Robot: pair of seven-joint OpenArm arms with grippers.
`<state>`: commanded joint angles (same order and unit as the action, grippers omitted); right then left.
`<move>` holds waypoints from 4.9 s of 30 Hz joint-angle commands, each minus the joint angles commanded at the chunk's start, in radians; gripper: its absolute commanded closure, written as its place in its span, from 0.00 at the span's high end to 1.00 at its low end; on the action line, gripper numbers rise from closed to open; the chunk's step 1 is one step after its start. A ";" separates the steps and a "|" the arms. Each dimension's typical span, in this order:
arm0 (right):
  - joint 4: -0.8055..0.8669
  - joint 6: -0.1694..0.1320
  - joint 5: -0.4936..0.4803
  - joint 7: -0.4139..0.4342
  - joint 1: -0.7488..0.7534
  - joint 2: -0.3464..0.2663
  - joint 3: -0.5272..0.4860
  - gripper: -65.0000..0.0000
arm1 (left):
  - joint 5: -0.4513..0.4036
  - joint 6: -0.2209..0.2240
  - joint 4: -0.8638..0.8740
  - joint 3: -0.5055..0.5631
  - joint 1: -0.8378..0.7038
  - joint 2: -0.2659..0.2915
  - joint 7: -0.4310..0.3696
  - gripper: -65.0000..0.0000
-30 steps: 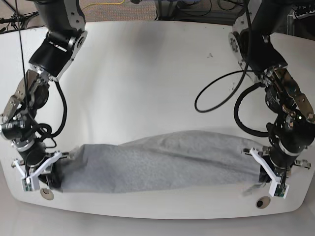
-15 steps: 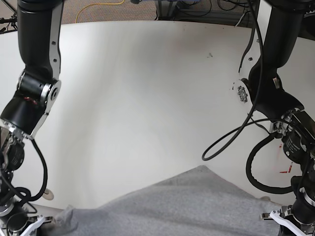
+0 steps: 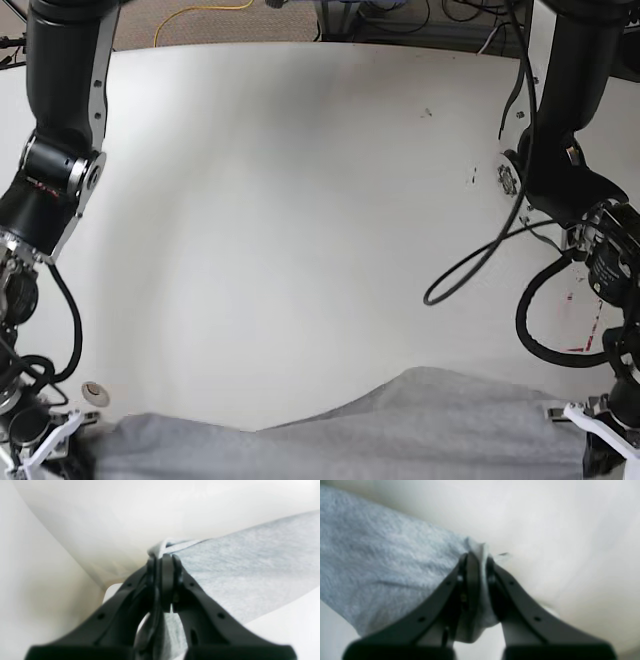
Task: Fold the T-shirt properly
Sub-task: 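Swing the held T-shirt edge down across the table with both grippers, then raise both grippers holding the T-shirt edge back over the table, then sweep the held T-shirt down and back up with both grippers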
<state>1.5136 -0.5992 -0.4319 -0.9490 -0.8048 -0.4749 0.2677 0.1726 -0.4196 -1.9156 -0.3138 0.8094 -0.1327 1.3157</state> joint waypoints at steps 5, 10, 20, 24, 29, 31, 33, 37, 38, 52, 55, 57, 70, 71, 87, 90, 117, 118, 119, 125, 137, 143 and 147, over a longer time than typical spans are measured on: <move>0.077 0.000 -0.037 0.003 0.227 0.046 0.112 0.00 | 0.000 0.000 -0.025 0.000 -0.163 -0.003 -0.003 0.02; 0.117 0.000 -0.043 0.038 0.462 0.130 0.190 0.00 | 0.000 -0.003 -0.041 -0.020 -0.365 -0.020 -0.003 0.02; 0.124 0.000 -0.043 0.203 0.841 0.253 0.195 0.00 | 0.002 -0.009 -0.048 -0.081 -0.707 -0.021 -0.037 0.01; 0.126 0.000 -0.043 0.203 0.921 0.285 0.195 0.00 | -0.003 -0.044 -0.048 -0.092 -0.818 -0.025 -0.081 0.01; 0.127 0.000 -0.043 0.203 0.996 0.313 0.195 0.00 | -0.006 -0.063 -0.046 -0.098 -0.899 -0.035 -0.086 0.01; 0.130 0.000 -0.043 0.203 1.017 0.322 0.195 0.00 | -0.006 -0.064 -0.046 -0.098 -0.914 -0.049 -0.086 0.01; 0.146 0.000 -0.043 0.203 1.036 0.333 0.195 0.02 | -0.006 -0.066 -0.046 -0.098 -0.930 -0.055 -0.086 0.01; 0.201 0.000 -0.043 0.201 1.071 0.361 0.195 0.14 | -0.006 -0.072 -0.046 -0.098 -0.948 -0.068 -0.086 0.01; 0.215 0.000 -0.043 0.201 1.077 0.364 0.195 0.19 | -0.006 -0.075 -0.046 -0.098 -0.950 -0.068 -0.086 0.01; 0.456 0.009 -0.080 0.199 1.132 0.370 0.206 0.71 | -0.006 -0.080 -0.046 -0.095 -0.944 -0.075 -0.086 0.01; 0.456 0.009 -0.084 0.199 1.096 0.368 0.213 0.71 | -0.006 -0.080 -0.046 -0.095 -0.944 -0.075 -0.086 0.01; 0.453 0.008 -0.078 0.196 1.073 0.367 0.209 0.71 | -0.006 -0.080 -0.046 -0.094 -0.945 -0.075 -0.087 0.01; 0.325 0.002 0.052 0.097 0.884 0.359 -0.028 0.71 | -0.006 -0.080 -0.044 -0.092 -0.948 -0.074 -0.087 0.01; 0.307 0.002 0.063 0.097 0.872 0.358 -0.048 0.71 | -0.006 -0.080 -0.044 -0.092 -0.948 -0.074 -0.087 0.01; 0.100 0.002 0.242 0.175 0.752 0.331 -0.118 0.58 | -0.006 -0.080 -0.044 -0.091 -0.947 -0.071 -0.087 0.01; 0.057 0.002 0.255 0.176 0.726 0.308 -0.118 0.57 | -0.005 -0.080 -0.044 -0.091 -0.948 -0.069 -0.087 0.01; -0.117 0.000 0.253 0.255 0.743 0.285 -0.117 0.53 | -0.005 -0.095 -0.044 -0.091 -0.942 -0.074 -0.087 0.01; -0.115 0.000 0.253 0.255 0.749 0.287 -0.117 0.48 | -0.005 -0.095 -0.044 -0.091 -0.942 -0.074 -0.087 0.01; -0.112 0.000 0.253 0.255 0.752 0.290 -0.117 0.40 | -0.005 -0.100 -0.044 -0.091 -0.942 -0.074 -0.087 0.01; -0.014 0.005 0.253 0.249 0.778 0.292 -0.117 0.00 | -0.006 -0.106 -0.044 -0.091 -0.942 -0.074 -0.087 0.01; 0.204 0.009 0.262 0.209 0.853 0.290 -0.117 0.00 | -0.005 -0.106 -0.043 -0.089 -0.931 -0.074 -0.087 0.01; 0.273 0.009 0.256 0.167 0.850 0.290 -0.046 0.00 | -0.003 -0.106 -0.043 -0.089 -0.899 -0.074 -0.087 0.01; 0.308 0.002 0.253 0.126 0.813 0.288 -0.002 0.00 | -0.003 -0.106 -0.043 -0.089 -0.855 -0.072 -0.084 0.01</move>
<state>1.8220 -0.5976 -0.1788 -0.8232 0.0084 -0.1864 0.2662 0.1695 -0.5255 -1.9586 -0.4028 -0.0453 -0.2048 1.2313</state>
